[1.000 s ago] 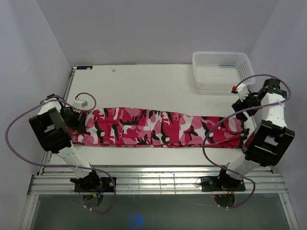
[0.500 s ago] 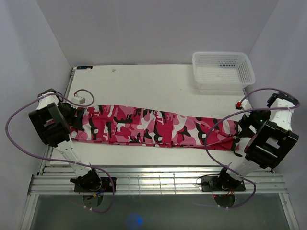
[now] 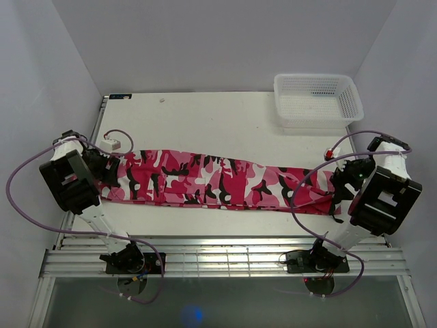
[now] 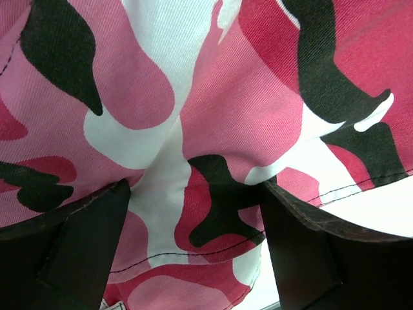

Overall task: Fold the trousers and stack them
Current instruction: Fold the trousers

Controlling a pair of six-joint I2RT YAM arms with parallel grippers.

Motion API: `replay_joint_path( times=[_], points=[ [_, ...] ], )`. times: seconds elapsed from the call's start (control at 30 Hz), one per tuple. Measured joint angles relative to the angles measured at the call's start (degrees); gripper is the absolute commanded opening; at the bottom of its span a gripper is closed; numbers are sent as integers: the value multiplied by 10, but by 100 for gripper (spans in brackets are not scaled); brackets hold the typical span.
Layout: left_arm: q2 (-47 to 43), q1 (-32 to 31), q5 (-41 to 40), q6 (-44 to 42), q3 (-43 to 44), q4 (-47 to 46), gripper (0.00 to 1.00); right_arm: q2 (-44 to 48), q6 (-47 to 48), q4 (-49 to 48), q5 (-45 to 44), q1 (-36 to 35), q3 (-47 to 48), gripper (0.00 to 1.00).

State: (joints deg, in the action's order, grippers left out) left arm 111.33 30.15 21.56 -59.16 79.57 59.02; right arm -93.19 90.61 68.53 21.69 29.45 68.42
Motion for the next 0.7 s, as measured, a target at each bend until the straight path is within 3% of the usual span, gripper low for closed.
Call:
replay_joint_path(
  times=[0.17,0.23,0.27,0.33,0.4,0.43,0.7],
  points=[
    [-7,2,5,1,-12,-13,93,-16,-19,-23,-10,-7,-7,78],
    [-7,2,6,1,-12,-14,93,-23,-26,-32,-13,-7,-7,63],
    [-7,2,7,2,-12,-15,93,-26,-28,-37,-14,-8,-7,50],
    [-7,3,8,3,-12,-15,93,-32,-31,-41,-18,-10,-7,37],
    [-7,3,8,3,-11,-16,93,-40,-31,-34,-20,-11,-2,13],
    [-7,3,8,4,-11,-16,93,-44,-28,-26,-21,-11,4,8],
    [-6,3,8,9,-10,-16,93,-50,-13,31,-5,-11,121,8]
  ],
)
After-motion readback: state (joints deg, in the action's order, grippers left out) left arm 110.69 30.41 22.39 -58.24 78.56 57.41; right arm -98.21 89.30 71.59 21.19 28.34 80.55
